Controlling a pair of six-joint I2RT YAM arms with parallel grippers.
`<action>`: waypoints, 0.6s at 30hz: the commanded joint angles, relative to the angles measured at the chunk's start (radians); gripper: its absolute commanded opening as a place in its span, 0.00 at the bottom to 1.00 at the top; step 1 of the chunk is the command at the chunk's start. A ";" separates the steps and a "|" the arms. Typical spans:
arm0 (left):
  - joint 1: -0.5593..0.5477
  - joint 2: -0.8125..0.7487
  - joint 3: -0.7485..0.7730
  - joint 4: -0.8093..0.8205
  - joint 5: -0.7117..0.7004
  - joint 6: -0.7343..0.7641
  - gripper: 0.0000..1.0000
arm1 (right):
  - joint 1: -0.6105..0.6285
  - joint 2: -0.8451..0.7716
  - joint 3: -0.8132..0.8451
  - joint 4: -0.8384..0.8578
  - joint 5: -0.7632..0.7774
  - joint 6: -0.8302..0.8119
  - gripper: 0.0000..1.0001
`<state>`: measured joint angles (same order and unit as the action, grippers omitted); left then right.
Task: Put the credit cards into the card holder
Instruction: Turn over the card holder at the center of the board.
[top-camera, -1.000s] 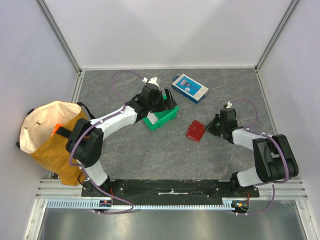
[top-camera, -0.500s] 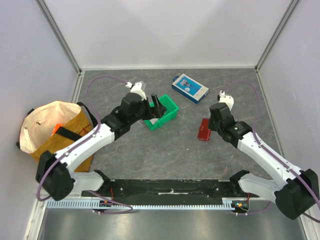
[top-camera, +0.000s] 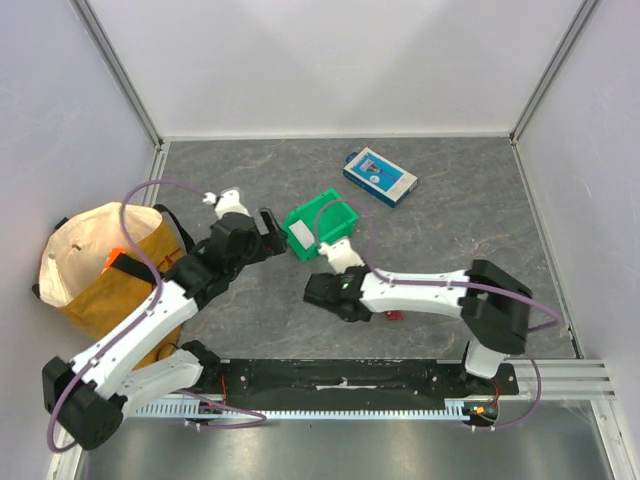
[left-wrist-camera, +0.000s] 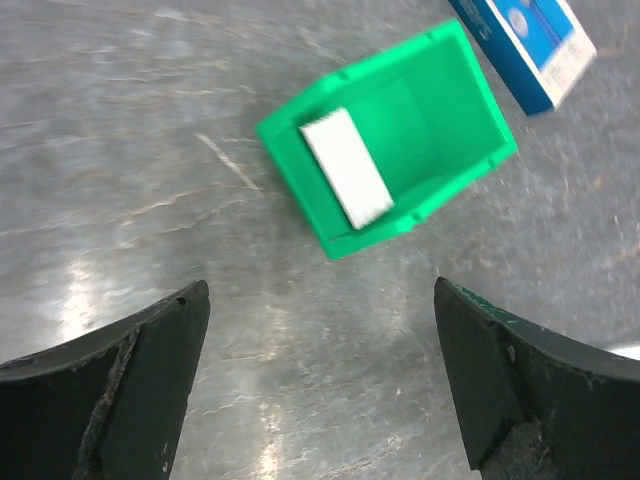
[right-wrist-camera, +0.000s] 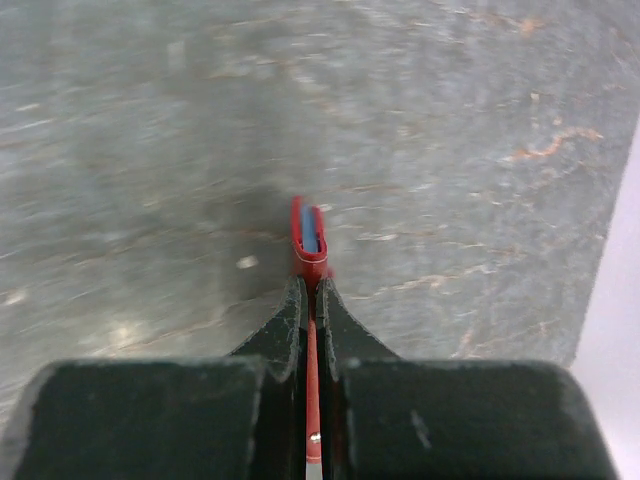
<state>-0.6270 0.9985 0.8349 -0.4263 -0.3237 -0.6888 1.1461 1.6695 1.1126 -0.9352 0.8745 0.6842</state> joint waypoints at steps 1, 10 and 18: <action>0.079 -0.177 -0.039 -0.140 -0.120 -0.112 0.99 | 0.118 0.105 0.101 -0.035 0.006 0.181 0.00; 0.113 -0.363 -0.051 -0.223 -0.111 -0.101 0.99 | 0.161 -0.049 -0.025 0.338 -0.255 0.124 0.46; 0.098 -0.382 -0.128 -0.125 0.159 -0.025 0.94 | 0.002 -0.543 -0.362 0.449 -0.357 0.155 0.68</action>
<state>-0.5175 0.6258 0.7422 -0.6186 -0.3286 -0.7605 1.2732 1.3121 0.8845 -0.5488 0.5907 0.7948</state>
